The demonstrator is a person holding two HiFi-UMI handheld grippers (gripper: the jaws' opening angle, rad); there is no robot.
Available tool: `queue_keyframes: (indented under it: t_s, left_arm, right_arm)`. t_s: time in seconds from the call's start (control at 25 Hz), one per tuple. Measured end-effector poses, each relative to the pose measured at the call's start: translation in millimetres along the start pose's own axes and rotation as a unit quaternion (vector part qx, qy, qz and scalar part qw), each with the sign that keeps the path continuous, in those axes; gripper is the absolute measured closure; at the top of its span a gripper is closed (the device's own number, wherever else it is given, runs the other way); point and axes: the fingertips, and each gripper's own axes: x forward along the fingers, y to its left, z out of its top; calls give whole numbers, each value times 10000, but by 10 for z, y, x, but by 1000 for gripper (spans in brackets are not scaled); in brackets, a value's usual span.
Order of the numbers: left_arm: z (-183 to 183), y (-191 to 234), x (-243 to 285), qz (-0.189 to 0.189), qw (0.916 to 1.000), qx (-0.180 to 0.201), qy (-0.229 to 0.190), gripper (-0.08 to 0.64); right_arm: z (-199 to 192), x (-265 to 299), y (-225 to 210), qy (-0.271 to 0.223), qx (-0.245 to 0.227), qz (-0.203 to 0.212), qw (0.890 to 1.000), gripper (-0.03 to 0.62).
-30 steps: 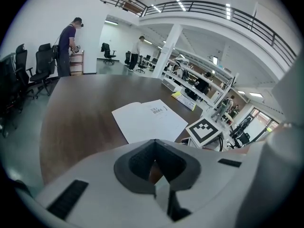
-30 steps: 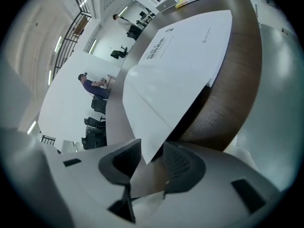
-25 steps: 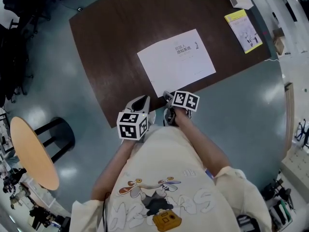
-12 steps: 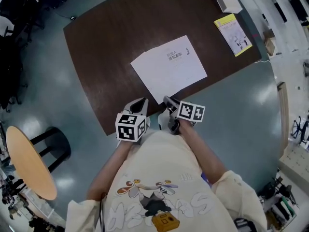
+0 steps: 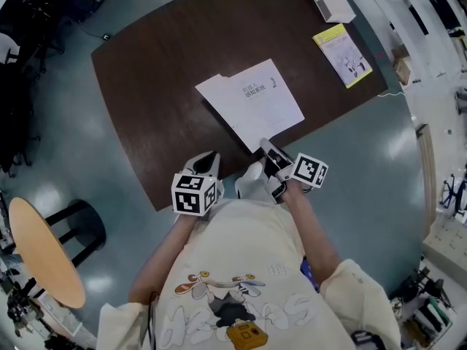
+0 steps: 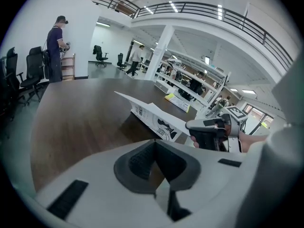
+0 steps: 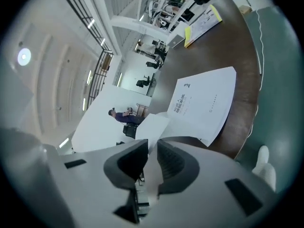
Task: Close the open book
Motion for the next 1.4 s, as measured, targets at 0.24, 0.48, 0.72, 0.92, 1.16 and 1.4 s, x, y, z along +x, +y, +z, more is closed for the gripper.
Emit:
queue_keyframes:
  t_s: [0.24, 0.48, 0.72, 0.92, 1.16, 1.4]
  left_arm:
    - [-6, -79, 8, 97, 9999, 45, -6, 554]
    - [1, -168, 32, 185, 9998, 22, 0, 554]
    - [-17, -279, 114, 157, 9998, 104, 82, 554]
    - [-53, -399, 76, 138, 9997, 153, 129, 554]
    - [-19, -516, 275, 21, 9994, 291, 182, 554]
    - [17, -602, 269, -74, 9989, 430, 152, 554]
  right_arm:
    - [341, -202, 7, -350, 208, 396, 9984, 486]
    - [481, -329, 178, -439, 748, 1443, 9857, 391]
    - [633, -472, 167, -614, 944, 1825, 9767, 380]
    - [687, -543, 161, -625, 650, 1637, 9824, 351]
    - [772, -571, 86, -674, 587, 1553, 9838, 350]
    - [620, -693, 22, -697, 534, 1329, 9872, 351]
